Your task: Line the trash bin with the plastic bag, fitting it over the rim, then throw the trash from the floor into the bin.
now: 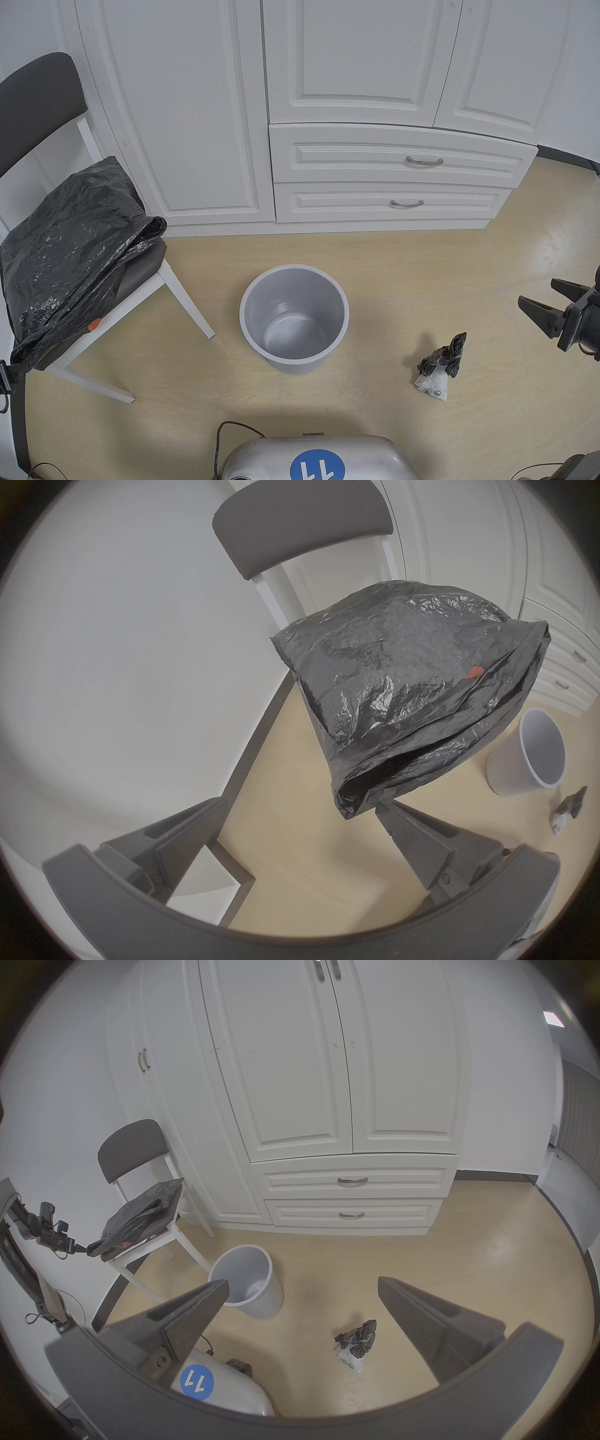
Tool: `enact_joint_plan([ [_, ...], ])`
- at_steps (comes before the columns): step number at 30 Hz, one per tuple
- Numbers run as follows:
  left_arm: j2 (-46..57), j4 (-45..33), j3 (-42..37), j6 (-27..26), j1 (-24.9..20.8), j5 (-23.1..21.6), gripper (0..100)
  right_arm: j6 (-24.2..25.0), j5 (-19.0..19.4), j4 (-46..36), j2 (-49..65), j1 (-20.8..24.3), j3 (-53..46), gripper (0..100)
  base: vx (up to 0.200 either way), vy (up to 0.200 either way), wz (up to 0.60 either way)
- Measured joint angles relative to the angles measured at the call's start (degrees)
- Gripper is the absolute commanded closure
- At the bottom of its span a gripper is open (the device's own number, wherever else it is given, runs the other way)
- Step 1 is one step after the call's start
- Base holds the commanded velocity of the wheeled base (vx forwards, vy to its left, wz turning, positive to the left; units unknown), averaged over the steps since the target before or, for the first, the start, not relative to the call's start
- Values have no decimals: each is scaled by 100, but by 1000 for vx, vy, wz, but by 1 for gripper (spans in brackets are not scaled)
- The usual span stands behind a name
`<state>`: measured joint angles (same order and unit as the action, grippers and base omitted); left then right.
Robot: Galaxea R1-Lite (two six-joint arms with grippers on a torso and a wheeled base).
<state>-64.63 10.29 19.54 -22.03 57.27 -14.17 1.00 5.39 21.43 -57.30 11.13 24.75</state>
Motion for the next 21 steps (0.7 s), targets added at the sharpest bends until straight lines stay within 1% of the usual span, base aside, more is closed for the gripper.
enact_joint_plan([
  [6,-280,35,-11,-6,-2,18,0,0,-4,2,-12,-16,9,0,0,0,0],
  [9,-518,191,13,5,0,23,0,80,-4,10,-20,-17,35,0,0,0,0],
  [12,-739,444,41,189,0,7,0,201,-4,10,-22,-22,69,0,0,0,0],
  [17,-929,497,124,378,0,-176,0,239,-6,11,-26,-24,107,0,0,0,0],
  [21,-1006,488,228,474,0,-228,0,244,-4,10,-33,-27,116,0,0,0,0],
])
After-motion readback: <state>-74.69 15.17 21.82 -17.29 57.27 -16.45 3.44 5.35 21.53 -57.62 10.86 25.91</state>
